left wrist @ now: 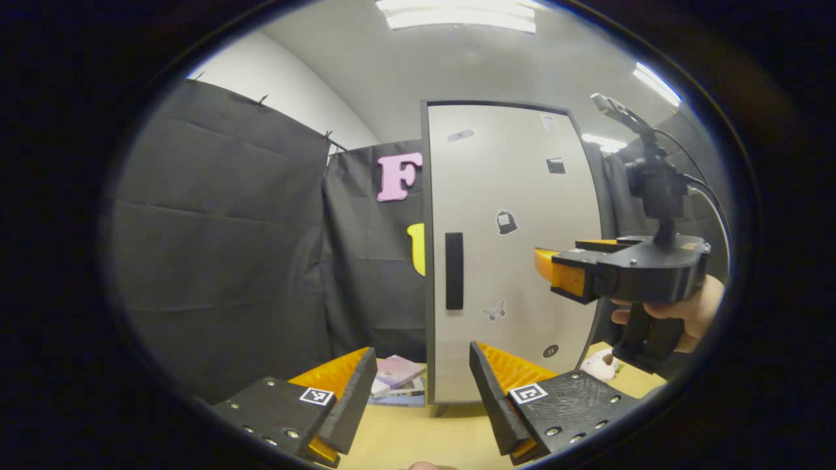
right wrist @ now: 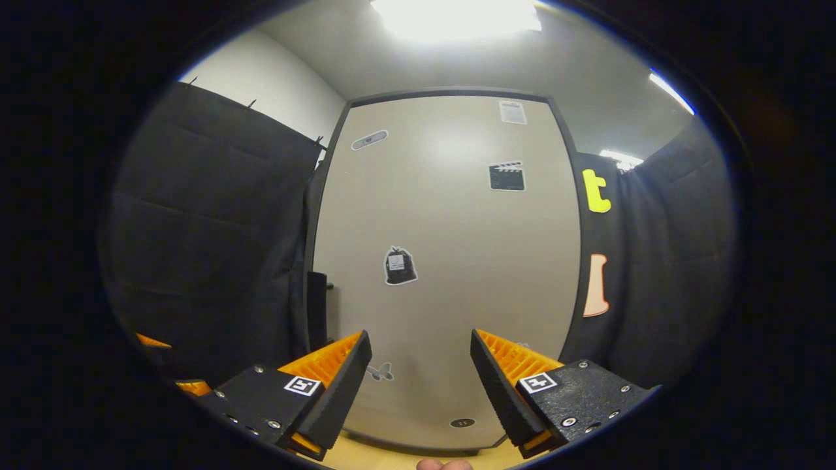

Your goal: Open the cabinet door with the right hand, grasp the bottle in the cabinet with the left hand and place it on the coaster, then close the cabinet door with the right hand.

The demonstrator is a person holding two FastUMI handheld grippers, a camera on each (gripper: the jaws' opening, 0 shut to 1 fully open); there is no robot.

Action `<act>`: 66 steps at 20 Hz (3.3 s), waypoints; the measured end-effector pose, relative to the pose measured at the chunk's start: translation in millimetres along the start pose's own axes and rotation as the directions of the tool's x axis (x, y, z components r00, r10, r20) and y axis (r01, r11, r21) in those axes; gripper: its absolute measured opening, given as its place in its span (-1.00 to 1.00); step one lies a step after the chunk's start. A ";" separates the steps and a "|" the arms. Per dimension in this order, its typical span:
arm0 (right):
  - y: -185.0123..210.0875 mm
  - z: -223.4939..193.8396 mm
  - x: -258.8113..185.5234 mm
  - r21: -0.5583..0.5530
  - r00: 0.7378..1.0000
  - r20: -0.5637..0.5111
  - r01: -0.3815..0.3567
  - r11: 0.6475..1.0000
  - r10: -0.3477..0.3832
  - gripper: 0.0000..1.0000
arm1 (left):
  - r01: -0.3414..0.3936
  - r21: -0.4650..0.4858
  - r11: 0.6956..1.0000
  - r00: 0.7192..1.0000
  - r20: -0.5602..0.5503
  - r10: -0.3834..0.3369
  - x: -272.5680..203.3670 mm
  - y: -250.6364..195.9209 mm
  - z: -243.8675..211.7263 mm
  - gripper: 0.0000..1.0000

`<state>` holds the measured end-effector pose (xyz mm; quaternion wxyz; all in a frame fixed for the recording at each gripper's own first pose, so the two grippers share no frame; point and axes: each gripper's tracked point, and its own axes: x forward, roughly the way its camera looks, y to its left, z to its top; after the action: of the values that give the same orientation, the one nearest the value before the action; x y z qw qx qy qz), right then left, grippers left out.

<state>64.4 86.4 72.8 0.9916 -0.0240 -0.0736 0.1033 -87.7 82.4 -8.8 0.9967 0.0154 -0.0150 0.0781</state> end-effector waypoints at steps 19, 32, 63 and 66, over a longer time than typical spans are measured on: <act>133.3 -40.5 109.1 -0.114 0.975 -0.079 -0.215 0.970 0.207 0.69 | -0.200 0.042 0.979 0.980 0.002 0.201 -94.4 69.7 -19.1 0.63; 123.4 -39.8 100.7 0.028 0.952 -0.154 -0.264 0.964 0.266 -0.53 | -0.212 -0.004 0.977 0.977 -0.020 0.212 -103.0 72.1 -25.9 0.63; 77.2 -55.1 61.8 0.086 0.890 -0.139 -0.426 0.901 0.434 -0.53 | 0.083 -0.019 0.996 0.995 -0.049 -0.084 -35.9 54.8 -24.6 0.72; 69.9 -55.0 56.4 0.084 0.907 -0.143 -0.388 0.918 0.397 -0.53 | 0.141 -0.023 0.990 0.989 -0.045 -0.142 -32.0 29.2 -26.5 0.63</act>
<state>113.2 164.7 22.0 0.9535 -0.0197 0.0141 0.3003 -123.1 107.2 -35.5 0.9999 0.0046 0.0086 0.0073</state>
